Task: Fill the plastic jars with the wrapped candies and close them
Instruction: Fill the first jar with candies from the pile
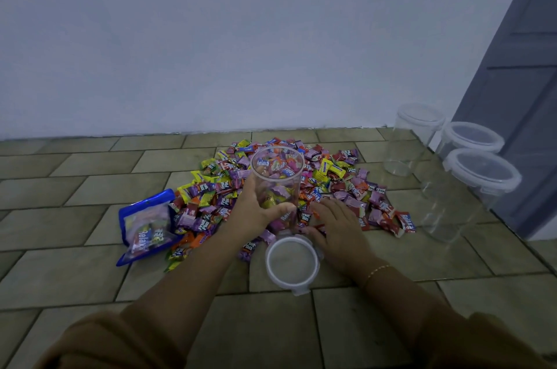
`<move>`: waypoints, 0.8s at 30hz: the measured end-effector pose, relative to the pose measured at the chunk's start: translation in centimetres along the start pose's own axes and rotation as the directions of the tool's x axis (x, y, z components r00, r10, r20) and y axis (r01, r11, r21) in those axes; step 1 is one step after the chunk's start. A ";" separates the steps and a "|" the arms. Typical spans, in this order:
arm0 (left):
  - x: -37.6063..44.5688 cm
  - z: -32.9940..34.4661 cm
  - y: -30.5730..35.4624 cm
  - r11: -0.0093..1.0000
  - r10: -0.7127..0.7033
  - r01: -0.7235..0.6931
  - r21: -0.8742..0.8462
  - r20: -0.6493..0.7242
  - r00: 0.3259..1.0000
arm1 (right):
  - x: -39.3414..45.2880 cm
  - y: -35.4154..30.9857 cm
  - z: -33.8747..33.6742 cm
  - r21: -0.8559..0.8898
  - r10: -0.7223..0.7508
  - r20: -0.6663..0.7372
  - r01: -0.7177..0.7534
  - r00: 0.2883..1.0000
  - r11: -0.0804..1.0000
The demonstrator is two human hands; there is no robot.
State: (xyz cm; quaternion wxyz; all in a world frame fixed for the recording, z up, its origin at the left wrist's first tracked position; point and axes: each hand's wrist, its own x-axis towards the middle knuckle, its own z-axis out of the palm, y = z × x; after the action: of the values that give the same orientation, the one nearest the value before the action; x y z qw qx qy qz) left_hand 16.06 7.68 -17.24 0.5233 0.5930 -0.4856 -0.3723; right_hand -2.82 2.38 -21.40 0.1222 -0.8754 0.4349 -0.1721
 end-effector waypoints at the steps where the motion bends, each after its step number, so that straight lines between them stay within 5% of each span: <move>1: 0.0 0.0 0.0 1.000 0.001 -0.001 0.001 -0.001 1.000 | 0.2 -0.1 0.3 0.005 -0.008 0.032 0.008 0.999 1.000; 6: -0.1 -0.1 0.3 1.000 0.023 -0.023 0.019 0.006 1.000 | 0.9 -0.3 0.6 -0.143 -0.026 0.138 0.046 0.990 0.989; 16: -0.1 0.1 0.4 1.000 0.000 0.000 -0.004 -0.011 1.000 | 0.2 -0.6 0.9 0.000 0.001 -0.124 -0.001 0.992 1.000; 24: -0.3 0.0 0.4 1.000 -0.001 0.001 -0.008 -0.014 1.000 | 0.7 -0.3 -0.8 0.060 0.057 0.005 -0.057 0.998 0.997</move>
State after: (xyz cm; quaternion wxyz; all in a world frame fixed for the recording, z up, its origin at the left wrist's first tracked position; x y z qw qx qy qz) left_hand 15.90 7.98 -16.89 0.5289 0.5937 -0.4803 -0.3703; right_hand -2.50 1.95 -20.38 0.1540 -0.8588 0.4541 -0.1801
